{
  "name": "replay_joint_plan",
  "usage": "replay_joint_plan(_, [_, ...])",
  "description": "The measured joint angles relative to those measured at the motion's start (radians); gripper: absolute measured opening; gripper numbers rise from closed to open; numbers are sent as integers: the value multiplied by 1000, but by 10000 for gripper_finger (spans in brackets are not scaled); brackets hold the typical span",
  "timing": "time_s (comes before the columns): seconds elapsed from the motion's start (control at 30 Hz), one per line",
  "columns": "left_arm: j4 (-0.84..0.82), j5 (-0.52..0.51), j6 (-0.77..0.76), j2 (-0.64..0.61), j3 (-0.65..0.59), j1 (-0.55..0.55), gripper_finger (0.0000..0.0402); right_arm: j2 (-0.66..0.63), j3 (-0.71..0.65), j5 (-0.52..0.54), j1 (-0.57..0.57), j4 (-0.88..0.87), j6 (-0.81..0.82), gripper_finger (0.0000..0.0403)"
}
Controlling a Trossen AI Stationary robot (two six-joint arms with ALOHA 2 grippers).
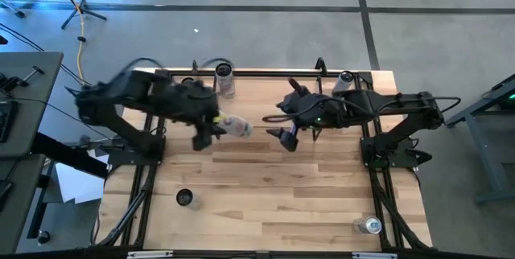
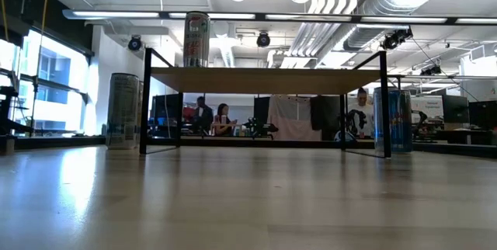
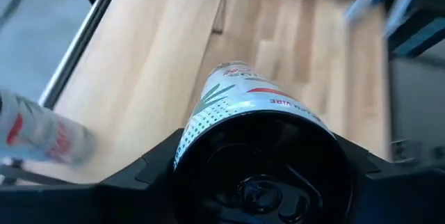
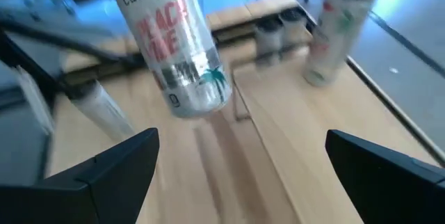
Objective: Place canned beverage on shelf
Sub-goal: Put the white pink soda can on the shelf aligned with the other white pink soda can
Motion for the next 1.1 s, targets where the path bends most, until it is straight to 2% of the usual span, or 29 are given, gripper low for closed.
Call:
replay_joint_plan(0.17, [-101, -31, 116, 146, 56, 30, 221, -25, -3, 72, -29, -195, -54, 398])
replay_joint_plan(0.3, [-123, -61, 223, 247, 128, 65, 222, -72, -3, 74, -66, -208, -153, 398])
replay_joint_plan(0.4, [-142, -73, 262, 320, 192, 110, 223, -112, -3, 47, -112, -195, -229, 398])
replay_joint_plan(0.5, [-192, -51, 262, 368, 270, 157, 223, -158, -3, -37, -178, -177, -279, 398])
replay_joint_plan(0.67, [-187, 97, 273, 379, 345, 227, 224, -220, -3, -178, -281, -170, -269, 398])
replay_joint_plan(0.73, [-188, 115, 279, 370, 350, 251, 224, -234, -3, -210, -303, -170, -242, 398])
replay_joint_plan(1.1, [-188, 194, 293, 361, 345, 378, 225, -137, -4, -176, -314, -83, -152, 398])
